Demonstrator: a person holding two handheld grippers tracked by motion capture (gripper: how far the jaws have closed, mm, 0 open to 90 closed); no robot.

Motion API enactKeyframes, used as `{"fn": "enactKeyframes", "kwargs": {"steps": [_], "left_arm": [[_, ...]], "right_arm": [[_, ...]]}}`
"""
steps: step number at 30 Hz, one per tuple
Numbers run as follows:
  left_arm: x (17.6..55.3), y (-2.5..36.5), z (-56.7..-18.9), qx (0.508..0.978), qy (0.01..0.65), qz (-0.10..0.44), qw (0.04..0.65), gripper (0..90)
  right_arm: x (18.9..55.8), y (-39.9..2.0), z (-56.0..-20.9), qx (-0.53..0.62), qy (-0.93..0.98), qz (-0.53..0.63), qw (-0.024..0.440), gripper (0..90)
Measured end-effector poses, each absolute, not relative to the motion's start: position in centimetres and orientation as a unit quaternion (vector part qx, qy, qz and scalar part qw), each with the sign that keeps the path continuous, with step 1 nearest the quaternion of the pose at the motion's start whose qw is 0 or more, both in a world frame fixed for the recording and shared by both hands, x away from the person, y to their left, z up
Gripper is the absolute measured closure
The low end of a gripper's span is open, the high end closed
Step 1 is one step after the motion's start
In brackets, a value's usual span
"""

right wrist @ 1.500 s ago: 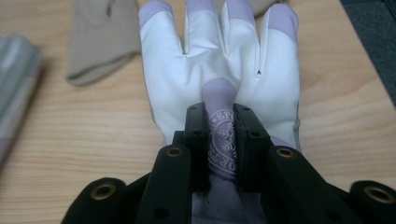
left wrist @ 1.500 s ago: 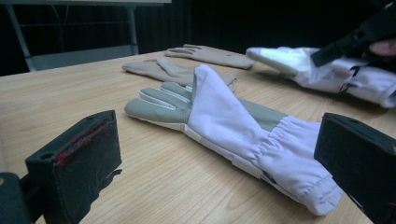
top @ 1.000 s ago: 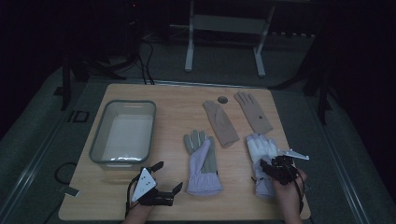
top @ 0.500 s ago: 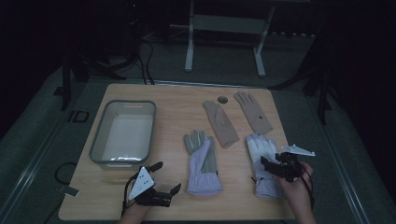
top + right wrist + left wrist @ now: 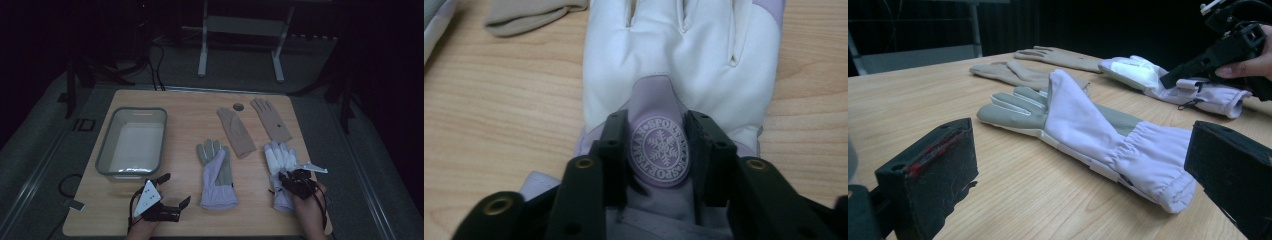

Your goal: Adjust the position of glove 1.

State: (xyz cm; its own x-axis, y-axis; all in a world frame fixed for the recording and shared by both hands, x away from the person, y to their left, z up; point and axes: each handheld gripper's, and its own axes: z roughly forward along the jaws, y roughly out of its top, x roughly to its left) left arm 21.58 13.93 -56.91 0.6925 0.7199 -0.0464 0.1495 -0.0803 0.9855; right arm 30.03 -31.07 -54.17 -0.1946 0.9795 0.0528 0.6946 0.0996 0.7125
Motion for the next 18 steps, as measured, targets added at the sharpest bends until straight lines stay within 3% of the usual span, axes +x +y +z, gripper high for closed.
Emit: {"fn": "enactKeyframes", "kwargs": {"steps": [3,11,18], "left_arm": [[21.4,14.1,-56.9,0.696,0.313,0.245,0.598,0.8],[21.5,14.3,-56.9,0.693,0.31,0.252,0.6,0.8],[21.8,14.5,-56.9,0.689,0.314,0.25,0.604,0.8]], "right_arm": [[29.5,-30.1,-52.8,0.604,0.692,0.307,0.247,77.1],[28.9,-27.0,-49.2,0.613,0.665,0.348,0.248,77.4],[28.4,-20.3,-44.9,0.576,0.678,0.403,0.215,77.2]]}}
